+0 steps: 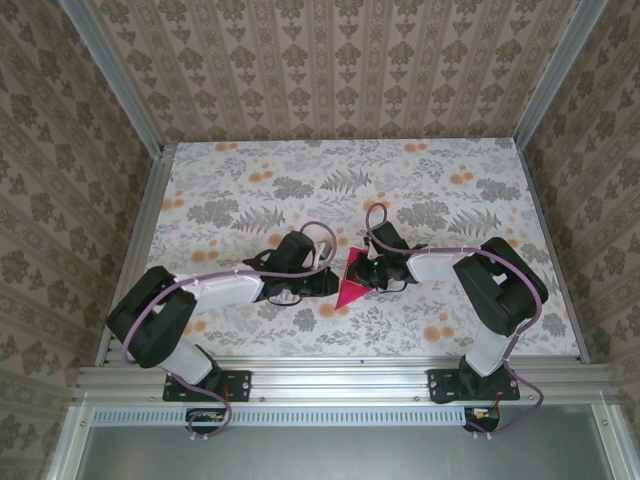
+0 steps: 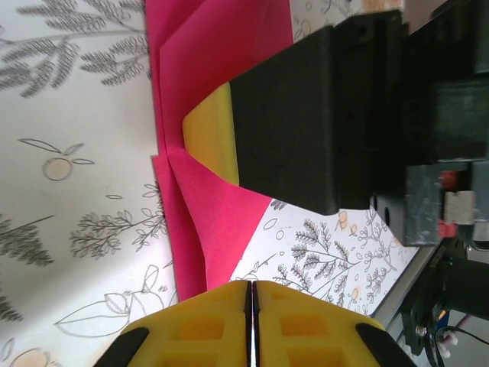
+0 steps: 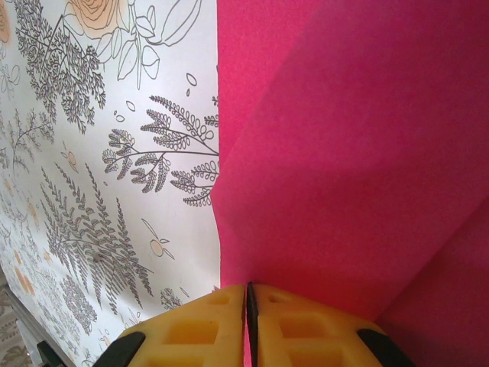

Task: Fold a paper plane with a square sheet of paper (pick it up from the middle)
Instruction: Fourth fold the wing at the center of the table.

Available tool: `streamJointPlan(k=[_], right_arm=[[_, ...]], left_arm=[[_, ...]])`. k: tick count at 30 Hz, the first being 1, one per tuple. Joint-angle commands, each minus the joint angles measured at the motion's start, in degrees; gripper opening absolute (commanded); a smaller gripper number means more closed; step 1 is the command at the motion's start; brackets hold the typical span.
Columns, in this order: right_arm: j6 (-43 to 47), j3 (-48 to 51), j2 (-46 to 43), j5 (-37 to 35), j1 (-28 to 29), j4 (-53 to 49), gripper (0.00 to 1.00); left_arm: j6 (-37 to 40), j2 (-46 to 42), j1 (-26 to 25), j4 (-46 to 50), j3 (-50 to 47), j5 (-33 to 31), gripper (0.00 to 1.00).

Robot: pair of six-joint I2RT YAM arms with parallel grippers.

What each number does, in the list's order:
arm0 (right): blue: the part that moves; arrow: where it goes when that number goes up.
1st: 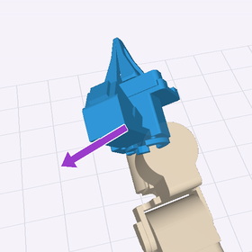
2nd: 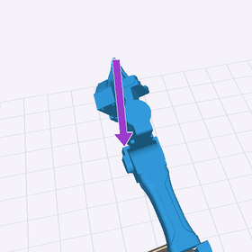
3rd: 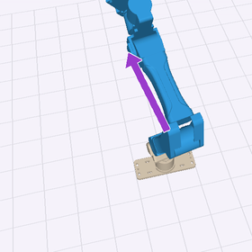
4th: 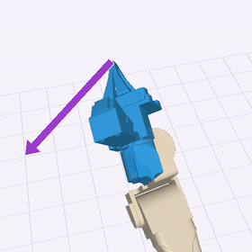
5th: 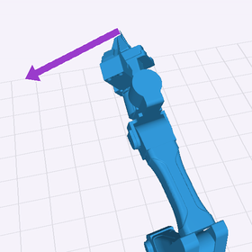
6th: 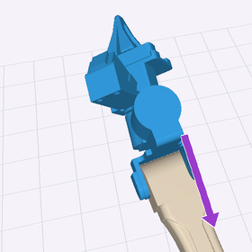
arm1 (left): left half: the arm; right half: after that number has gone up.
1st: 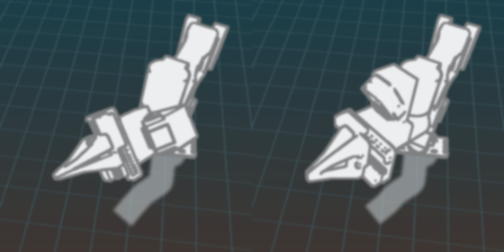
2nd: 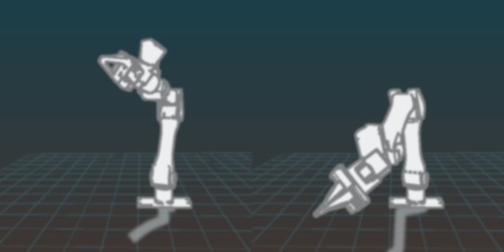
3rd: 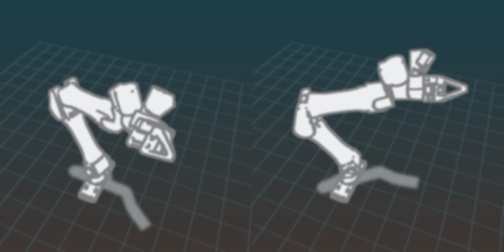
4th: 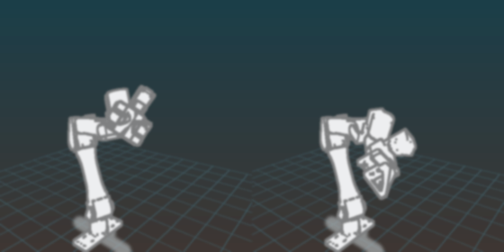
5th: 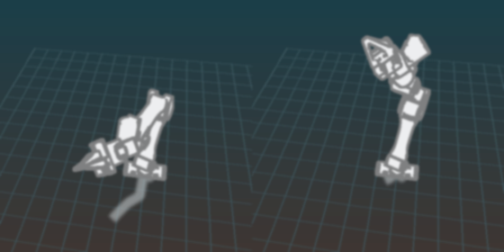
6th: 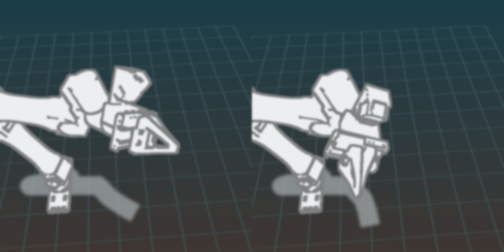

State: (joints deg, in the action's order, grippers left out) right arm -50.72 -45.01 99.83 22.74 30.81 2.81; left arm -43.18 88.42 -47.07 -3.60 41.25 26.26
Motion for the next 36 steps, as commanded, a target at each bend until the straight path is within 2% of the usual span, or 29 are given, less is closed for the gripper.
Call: streamJointPlan(k=[1,12,27,31,36], right_arm=[[0.4,1.2,1.8,-2.1,-0.1,-3.8,0.12],[0.4,1.4,2.0,-2.1,-0.1,-3.8,0.12],[0.6,1.1,3.4,-2.3,-0.1,-4.3,0.12],[0.6,1.1,3.3,-2.4,-0.1,-4.6,0.12],[0.6,0.9,3.5,-2.4,-0.1,-4.6,0.12]], left_arm=[[-1.1,2.7,-1.2,-2.3,2.5,3.5,0.11],[-1.1,8.9,-2.2,-4.4,3.3,4.4,0.10],[-2.1,11.4,-1.2,-9.7,-3.4,5.2,0.10],[-1.7,9.3,-1.2,-9.2,-3.0,5.9,0.12],[0.8,3.6,-1.0,-2.7,-0.8,3.9,0.16]])
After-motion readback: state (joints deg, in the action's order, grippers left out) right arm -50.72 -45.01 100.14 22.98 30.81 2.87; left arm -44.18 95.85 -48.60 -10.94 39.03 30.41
